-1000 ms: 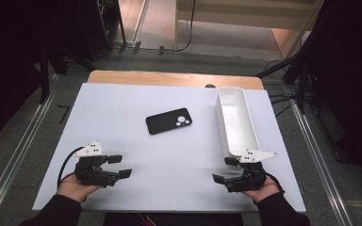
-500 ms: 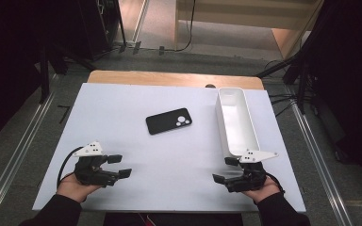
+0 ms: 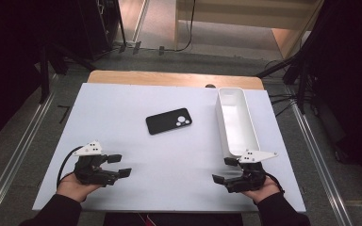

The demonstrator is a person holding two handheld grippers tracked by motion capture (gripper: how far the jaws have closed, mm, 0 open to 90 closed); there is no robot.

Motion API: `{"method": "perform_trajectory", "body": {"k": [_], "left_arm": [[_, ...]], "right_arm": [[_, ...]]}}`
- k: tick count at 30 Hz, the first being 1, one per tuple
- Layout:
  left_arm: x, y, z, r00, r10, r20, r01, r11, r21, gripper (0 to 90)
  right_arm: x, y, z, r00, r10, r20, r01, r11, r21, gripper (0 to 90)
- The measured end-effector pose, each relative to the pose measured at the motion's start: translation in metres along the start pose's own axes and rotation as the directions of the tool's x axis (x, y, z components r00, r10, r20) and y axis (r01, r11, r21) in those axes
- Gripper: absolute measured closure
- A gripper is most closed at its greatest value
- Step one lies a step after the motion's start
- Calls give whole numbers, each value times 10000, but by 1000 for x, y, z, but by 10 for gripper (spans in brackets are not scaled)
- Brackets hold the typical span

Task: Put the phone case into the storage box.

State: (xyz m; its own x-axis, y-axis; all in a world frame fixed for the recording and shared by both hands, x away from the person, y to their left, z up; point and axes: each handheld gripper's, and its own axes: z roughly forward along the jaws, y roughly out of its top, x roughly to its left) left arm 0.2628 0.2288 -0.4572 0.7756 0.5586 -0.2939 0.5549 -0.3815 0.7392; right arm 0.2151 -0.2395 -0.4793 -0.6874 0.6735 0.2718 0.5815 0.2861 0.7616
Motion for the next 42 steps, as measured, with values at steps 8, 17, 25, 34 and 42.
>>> {"method": "perform_trajectory", "body": {"k": [8,17,25,34,42], "left_arm": [[5,7,0,9997,-151,-205,152,9999,57,269],[10,18,2,9992,-384,-142,387,9990,207,217],[20,33,1,9984,-515,-220,520,9983,262,217],[29,49,2,9975,-649,-287,655,9977,182,217],[33,63,8,9978,-493,-438,503,9985,224,217]], "right_arm": [[1,2,-1,9998,-173,-102,173,9998,-55,144],[0,3,-1,9997,-186,-183,186,9998,-29,144],[-1,3,-1,9997,-214,-140,215,9998,51,144],[-1,2,-2,9996,-227,-140,228,9997,80,144],[-1,2,-2,9996,-252,-108,253,9997,73,144]]}}
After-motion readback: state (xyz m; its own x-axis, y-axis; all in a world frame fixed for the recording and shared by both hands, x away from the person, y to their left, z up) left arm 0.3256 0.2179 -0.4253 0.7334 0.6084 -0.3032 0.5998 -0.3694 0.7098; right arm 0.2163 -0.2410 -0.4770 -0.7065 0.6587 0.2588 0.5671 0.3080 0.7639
